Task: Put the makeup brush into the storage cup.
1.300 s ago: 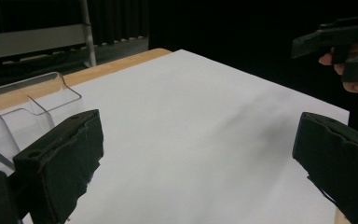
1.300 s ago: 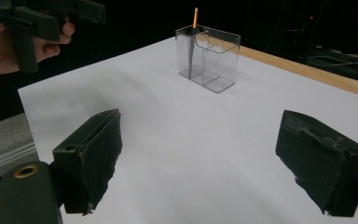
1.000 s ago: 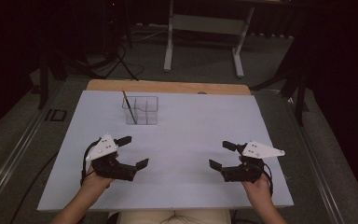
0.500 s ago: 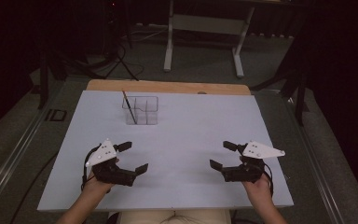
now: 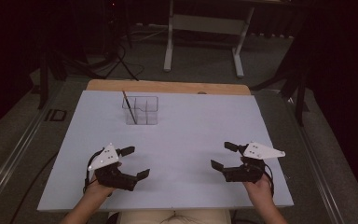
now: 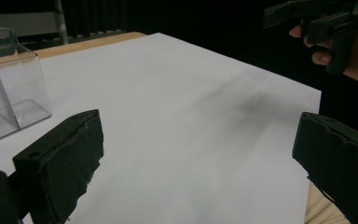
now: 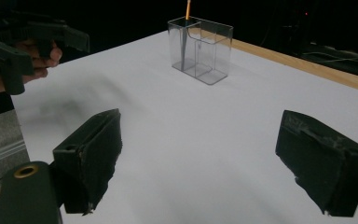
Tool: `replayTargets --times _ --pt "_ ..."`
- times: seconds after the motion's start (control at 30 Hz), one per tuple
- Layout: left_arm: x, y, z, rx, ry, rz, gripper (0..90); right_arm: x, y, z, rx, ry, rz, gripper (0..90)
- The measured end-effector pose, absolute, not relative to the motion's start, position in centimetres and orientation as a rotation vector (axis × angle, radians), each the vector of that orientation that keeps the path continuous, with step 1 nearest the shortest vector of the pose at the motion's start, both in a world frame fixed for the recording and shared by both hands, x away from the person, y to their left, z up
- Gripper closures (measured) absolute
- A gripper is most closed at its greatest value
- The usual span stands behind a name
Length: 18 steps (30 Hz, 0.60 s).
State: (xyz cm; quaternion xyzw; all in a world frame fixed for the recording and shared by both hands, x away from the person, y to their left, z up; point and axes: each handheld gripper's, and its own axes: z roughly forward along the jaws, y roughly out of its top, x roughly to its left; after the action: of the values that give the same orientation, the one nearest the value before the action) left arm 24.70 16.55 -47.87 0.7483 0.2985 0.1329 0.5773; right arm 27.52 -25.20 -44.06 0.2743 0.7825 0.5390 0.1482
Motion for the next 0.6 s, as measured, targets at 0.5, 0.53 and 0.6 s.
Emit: replayTargets --times 0.5,0.53,0.6 --pt "24.6 16.2 -48.7 1.753 0.68 0.312 3.1 27.9 -25.5 -44.8 0.794 2.259 1.547 14.5" --pt "24.5 16.2 -48.8 1.757 0.682 0.309 3.1 27.9 -25.5 -44.8 0.792 2.26 1.545 14.5" --pt "24.6 16.1 -49.0 1.77 0.681 0.307 3.1 27.9 -25.5 -44.9 0.789 2.263 1.539 14.5"
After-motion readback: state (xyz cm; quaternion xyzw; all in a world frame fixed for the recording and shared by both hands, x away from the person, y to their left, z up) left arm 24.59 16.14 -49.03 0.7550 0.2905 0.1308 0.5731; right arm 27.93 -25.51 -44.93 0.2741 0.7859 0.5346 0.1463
